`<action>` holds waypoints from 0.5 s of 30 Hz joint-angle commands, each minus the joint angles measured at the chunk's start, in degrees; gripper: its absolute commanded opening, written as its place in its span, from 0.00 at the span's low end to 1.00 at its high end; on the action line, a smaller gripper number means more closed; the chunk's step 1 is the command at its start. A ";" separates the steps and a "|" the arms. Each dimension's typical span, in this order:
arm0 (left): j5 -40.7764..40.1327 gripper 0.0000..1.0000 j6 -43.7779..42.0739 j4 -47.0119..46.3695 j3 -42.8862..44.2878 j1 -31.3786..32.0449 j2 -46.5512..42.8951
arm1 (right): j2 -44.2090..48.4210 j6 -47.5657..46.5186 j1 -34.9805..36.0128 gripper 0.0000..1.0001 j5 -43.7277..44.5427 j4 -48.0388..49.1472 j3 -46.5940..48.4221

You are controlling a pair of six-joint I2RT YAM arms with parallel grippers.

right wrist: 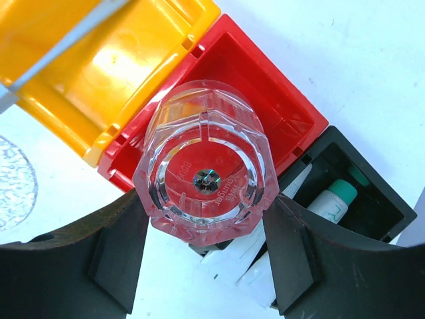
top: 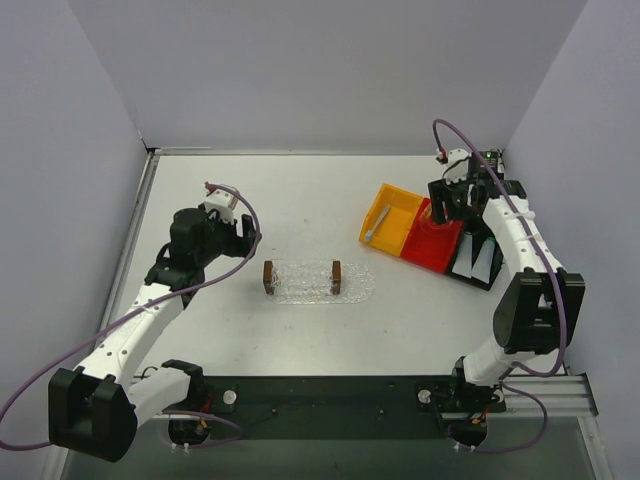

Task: Prepare toiletry sets of a toothbrush and toothpaste on the tray

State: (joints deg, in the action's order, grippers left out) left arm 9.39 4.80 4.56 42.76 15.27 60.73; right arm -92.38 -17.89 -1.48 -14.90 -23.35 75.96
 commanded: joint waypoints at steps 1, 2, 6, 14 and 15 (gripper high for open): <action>4.49 0.82 0.04 -7.10 1.09 -0.24 -1.32 | 6.32 1.71 -0.28 0.15 -4.86 -3.97 4.10; 6.24 0.82 -0.40 -7.19 1.53 0.28 -1.32 | 7.12 2.07 -0.28 0.13 -6.18 -5.55 4.71; 11.61 0.82 -2.67 -10.00 3.29 3.36 -2.02 | 10.37 5.31 -0.20 0.12 -16.98 -10.56 8.75; 3.90 0.81 -12.16 -14.31 6.89 17.41 -0.79 | 12.84 14.63 0.95 0.09 -41.58 -13.56 8.85; 3.45 0.81 -12.62 -14.92 8.11 18.91 -0.35 | 13.01 15.86 1.12 0.09 -43.88 -13.65 8.76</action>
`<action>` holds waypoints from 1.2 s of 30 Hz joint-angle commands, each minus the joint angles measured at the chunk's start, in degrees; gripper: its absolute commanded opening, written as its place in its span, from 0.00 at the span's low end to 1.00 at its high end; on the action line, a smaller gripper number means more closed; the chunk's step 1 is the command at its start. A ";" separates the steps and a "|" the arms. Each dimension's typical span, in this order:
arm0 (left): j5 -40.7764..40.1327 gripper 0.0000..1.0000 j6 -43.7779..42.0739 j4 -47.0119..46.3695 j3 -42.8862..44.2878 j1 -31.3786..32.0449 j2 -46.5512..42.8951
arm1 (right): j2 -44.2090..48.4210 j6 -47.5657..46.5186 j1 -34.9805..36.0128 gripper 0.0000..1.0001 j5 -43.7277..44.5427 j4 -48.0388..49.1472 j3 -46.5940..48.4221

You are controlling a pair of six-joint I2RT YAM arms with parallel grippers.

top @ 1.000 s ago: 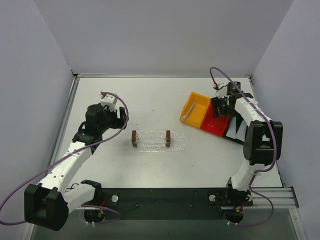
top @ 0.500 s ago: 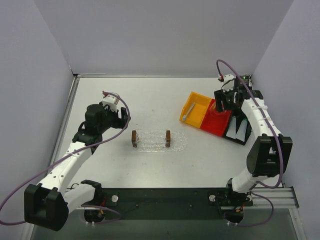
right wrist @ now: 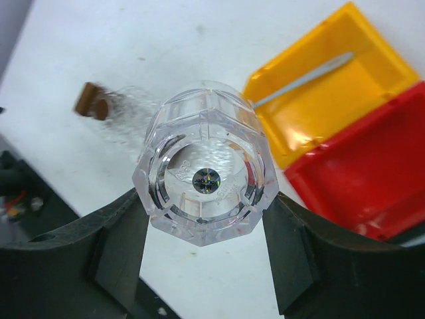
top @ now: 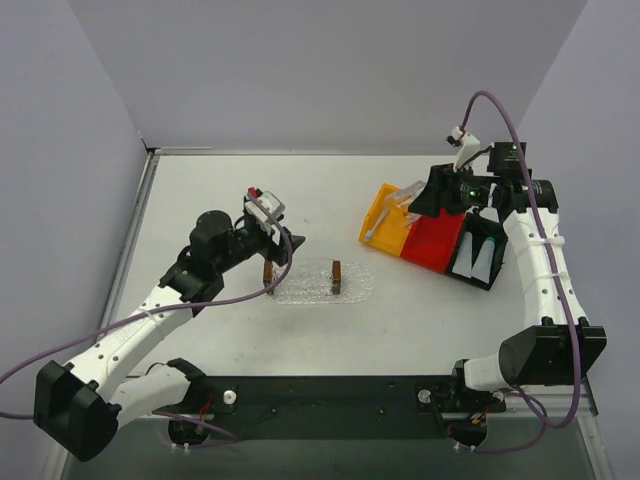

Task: Prepare toiletry sets of a toothbrush and toothpaste on the tray

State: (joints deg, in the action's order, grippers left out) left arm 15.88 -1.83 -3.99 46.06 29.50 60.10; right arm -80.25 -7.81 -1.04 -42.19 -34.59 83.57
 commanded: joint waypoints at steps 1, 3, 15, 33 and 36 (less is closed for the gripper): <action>-3.22 0.81 -6.26 -6.47 5.43 5.30 1.33 | 0.80 6.49 0.69 0.09 -18.43 -2.41 0.98; -2.87 0.81 -6.87 -6.56 6.66 6.10 2.30 | 0.88 7.72 0.69 0.08 -23.95 -2.33 0.37; 2.40 0.81 -4.77 -14.91 7.37 10.76 6.08 | 0.18 9.84 5.25 0.07 -43.14 -1.80 -1.83; 13.65 0.75 8.06 -22.11 5.88 10.93 8.19 | -3.07 8.78 11.23 0.06 -48.42 -1.80 -1.30; 14.09 0.69 9.47 -23.52 5.62 10.93 9.24 | -3.51 8.78 12.02 0.07 -49.38 -1.80 -1.39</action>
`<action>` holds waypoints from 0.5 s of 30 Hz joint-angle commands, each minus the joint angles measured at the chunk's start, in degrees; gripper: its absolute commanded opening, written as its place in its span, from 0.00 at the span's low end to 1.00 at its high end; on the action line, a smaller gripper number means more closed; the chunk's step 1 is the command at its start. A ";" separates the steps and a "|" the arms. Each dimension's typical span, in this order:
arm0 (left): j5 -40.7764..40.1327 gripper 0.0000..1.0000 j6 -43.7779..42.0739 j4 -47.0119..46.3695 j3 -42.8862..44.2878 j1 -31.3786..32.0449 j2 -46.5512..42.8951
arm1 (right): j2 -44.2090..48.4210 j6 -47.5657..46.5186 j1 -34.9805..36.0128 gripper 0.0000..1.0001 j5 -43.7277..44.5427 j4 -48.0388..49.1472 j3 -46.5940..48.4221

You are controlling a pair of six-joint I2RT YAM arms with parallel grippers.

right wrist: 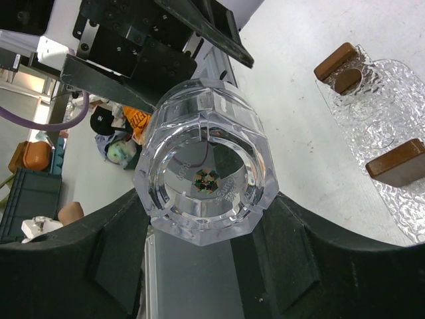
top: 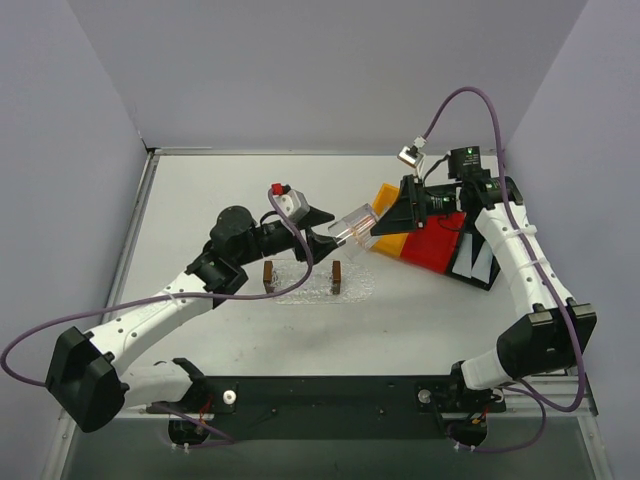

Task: Prepare toiletry sets of a toothbrush and toothpaste on the tray

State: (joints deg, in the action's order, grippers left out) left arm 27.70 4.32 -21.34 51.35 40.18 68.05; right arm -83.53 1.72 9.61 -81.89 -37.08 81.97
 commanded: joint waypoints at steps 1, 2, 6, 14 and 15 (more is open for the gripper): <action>2.53 0.68 3.59 -6.60 0.24 0.25 1.38 | -0.32 -0.84 1.55 0.08 -10.22 0.78 0.20; 2.62 0.66 4.12 -7.56 0.06 0.33 1.64 | -0.50 -0.92 1.73 0.08 -10.40 0.69 0.12; 3.23 0.57 5.35 -9.24 -0.11 0.33 2.43 | -1.29 -1.19 2.26 0.10 -10.57 0.61 -0.32; 4.29 0.12 5.97 -9.16 -0.55 0.33 1.82 | -2.43 -1.19 2.35 0.15 -10.57 0.52 -1.11; 4.20 0.09 5.88 -8.98 -0.55 0.33 1.56 | -2.52 -1.19 2.35 0.15 -10.40 0.52 -1.12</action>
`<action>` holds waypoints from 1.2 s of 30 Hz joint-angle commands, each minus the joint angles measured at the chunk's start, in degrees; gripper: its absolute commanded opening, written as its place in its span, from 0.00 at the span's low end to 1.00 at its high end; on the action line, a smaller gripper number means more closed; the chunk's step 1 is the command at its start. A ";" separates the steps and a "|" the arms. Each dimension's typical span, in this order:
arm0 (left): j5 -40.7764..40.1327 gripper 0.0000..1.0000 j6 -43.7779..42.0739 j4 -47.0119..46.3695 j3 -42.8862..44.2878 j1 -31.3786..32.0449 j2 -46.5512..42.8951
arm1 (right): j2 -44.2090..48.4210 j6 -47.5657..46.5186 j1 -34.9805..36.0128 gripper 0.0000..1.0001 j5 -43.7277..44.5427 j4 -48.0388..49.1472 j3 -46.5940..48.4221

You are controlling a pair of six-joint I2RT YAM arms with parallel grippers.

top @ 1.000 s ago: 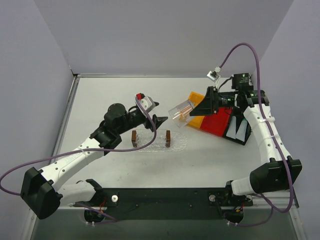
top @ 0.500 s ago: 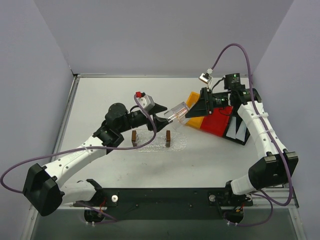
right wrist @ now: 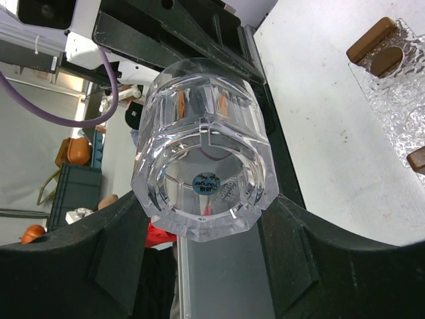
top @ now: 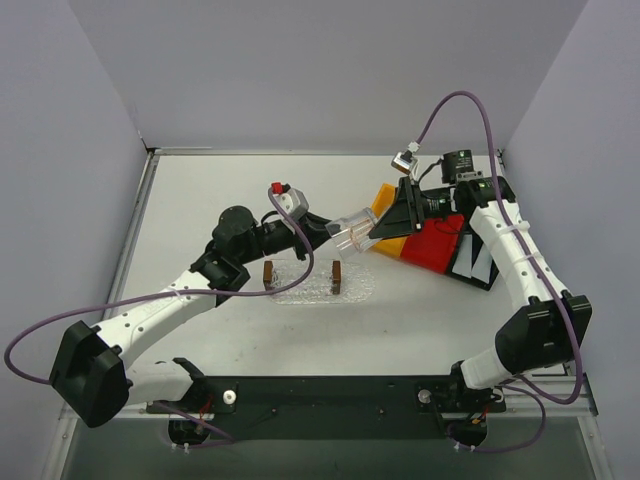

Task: Prepare toiletry sets of a toothbrush and toothpaste on the tray

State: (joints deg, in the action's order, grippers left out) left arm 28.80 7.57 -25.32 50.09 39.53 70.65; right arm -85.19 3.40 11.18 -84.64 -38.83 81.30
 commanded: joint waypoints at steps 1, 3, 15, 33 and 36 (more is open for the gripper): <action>3.11 0.06 2.62 -5.00 0.54 0.90 -1.30 | -0.94 -4.18 0.77 0.16 -7.38 2.18 -0.52; 3.02 0.00 2.45 -4.56 0.28 0.99 -1.74 | -1.21 -4.36 0.69 0.17 -6.94 2.18 -0.88; -0.67 0.00 -5.55 8.88 3.88 0.90 -5.17 | -1.47 -5.68 -4.75 0.50 -4.57 1.92 -1.14; -7.09 0.00 -17.23 39.36 22.41 1.08 4.12 | 16.80 -7.97 -6.70 0.56 33.92 1.30 -5.97; -8.83 0.00 -18.29 47.80 29.26 1.25 8.51 | 18.04 -8.41 -6.52 0.56 36.47 0.77 -6.76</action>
State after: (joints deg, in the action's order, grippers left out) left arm 21.39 -7.22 11.22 70.00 40.42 74.46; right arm -68.51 -3.36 4.38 -55.46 -37.80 76.36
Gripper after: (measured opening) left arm 0.153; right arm 0.562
